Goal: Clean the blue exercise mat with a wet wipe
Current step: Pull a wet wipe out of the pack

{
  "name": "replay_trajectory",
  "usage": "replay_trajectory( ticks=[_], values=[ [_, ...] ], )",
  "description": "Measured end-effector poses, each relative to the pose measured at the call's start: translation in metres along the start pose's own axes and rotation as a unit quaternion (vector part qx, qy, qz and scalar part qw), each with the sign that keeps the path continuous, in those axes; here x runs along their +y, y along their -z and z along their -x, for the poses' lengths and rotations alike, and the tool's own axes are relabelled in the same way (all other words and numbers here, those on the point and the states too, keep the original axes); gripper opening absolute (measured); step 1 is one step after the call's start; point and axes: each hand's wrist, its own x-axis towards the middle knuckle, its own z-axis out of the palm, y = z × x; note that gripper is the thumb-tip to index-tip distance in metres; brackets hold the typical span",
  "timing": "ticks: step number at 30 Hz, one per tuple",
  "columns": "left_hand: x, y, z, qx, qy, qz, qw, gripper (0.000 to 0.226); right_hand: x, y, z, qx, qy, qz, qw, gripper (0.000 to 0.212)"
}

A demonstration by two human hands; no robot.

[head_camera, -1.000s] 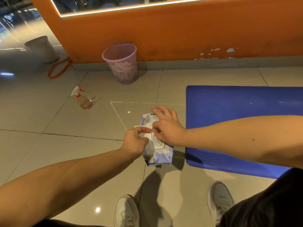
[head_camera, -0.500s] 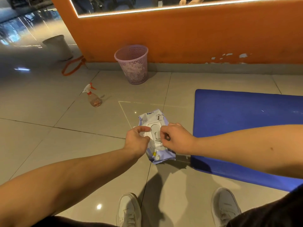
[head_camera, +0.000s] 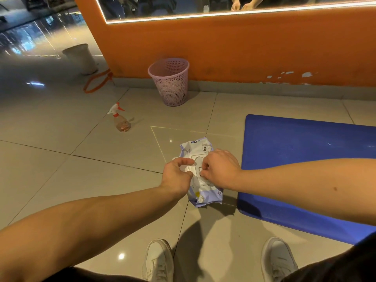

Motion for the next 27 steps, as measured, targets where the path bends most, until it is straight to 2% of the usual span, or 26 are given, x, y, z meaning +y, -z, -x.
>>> replay_trajectory(
  ticks=[5,9,17,20,23,27],
  values=[
    [0.001,-0.003,0.002,-0.004,-0.007,-0.001,1.000,0.037,-0.004,-0.001,0.005,-0.034,0.005,0.012,0.999,0.020],
    [0.000,-0.005,0.003,-0.011,-0.005,0.005,1.000,0.033,-0.004,0.000,0.007,-0.070,-0.017,-0.025,0.997,0.029],
    [-0.004,-0.001,-0.001,-0.013,0.001,-0.019,1.000,0.035,0.002,0.007,0.001,-0.081,-0.051,-0.161,0.982,0.008],
    [-0.005,-0.001,-0.002,-0.014,0.001,-0.027,1.000,0.036,0.003,0.012,-0.001,-0.073,-0.067,-0.253,0.962,0.010],
    [-0.005,-0.002,-0.002,-0.011,-0.002,-0.034,0.999,0.034,0.003,0.016,-0.002,-0.057,-0.118,-0.319,0.939,0.013],
    [-0.001,-0.001,-0.002,-0.001,-0.004,-0.028,1.000,0.035,0.004,0.015,-0.002,-0.044,-0.134,-0.320,0.937,0.011]
  ],
)
